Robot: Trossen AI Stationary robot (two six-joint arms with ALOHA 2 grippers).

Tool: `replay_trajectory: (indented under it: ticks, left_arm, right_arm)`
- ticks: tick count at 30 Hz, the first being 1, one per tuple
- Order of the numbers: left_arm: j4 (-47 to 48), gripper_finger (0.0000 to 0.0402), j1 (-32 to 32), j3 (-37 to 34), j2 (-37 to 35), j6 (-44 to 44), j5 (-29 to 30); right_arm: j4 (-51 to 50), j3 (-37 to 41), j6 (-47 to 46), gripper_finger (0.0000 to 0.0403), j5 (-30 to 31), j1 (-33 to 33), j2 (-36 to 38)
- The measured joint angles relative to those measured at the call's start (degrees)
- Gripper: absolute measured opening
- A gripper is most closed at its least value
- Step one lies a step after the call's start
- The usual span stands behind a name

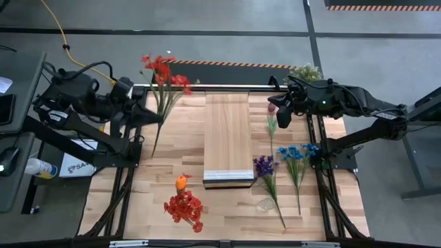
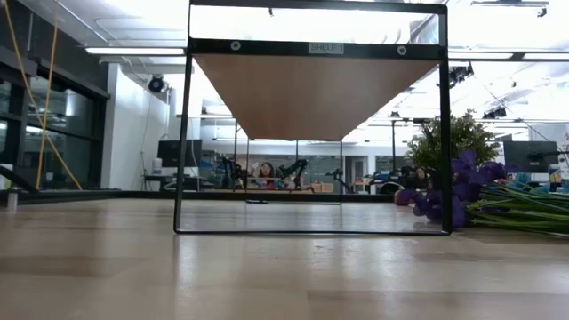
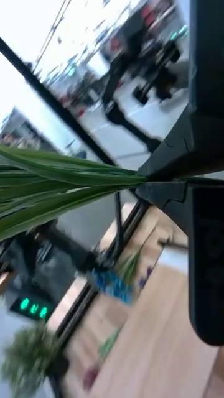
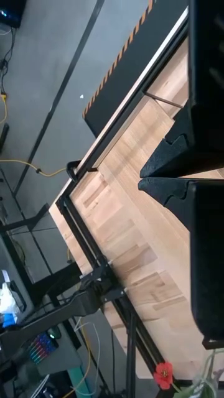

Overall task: Pick and place flowers into a vace then onto a shelf
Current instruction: Put the red flowers into the left transparent vase

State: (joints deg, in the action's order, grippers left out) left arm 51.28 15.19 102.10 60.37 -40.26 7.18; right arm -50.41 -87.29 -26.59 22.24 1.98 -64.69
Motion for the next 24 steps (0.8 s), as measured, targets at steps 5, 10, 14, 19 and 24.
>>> replay_trajectory:
  ticks: [5, 10, 14, 19, 24]
  left_arm:
    - [-3.47, 0.0034, 10.42, -0.08, 2.75, 5.14, 4.10]
    - [-7.40, 0.0034, 23.75, -0.08, 4.74, 10.00, 19.82]
    - [-10.72, 0.0034, 35.35, -0.08, 6.07, 16.01, 34.12]
    - [-12.00, 0.0034, 48.57, -0.08, 8.50, 19.10, 54.74]
    - [-12.38, 0.0034, 57.21, -0.08, 12.08, 18.59, 70.13]
  right_arm:
    - [0.00, 0.00, -0.26, 0.0000, -0.16, 0.00, -0.02]
    - [0.02, 0.00, -0.33, 0.0000, -0.24, 0.00, -0.02]
    - [0.06, 0.00, -0.35, 0.0000, -0.21, 0.00, -0.02]
    - [0.56, 0.00, -0.36, 0.0000, -0.26, 0.00, -0.02]
    - [0.62, 0.00, -0.36, 0.0000, -0.26, -0.02, -0.02]
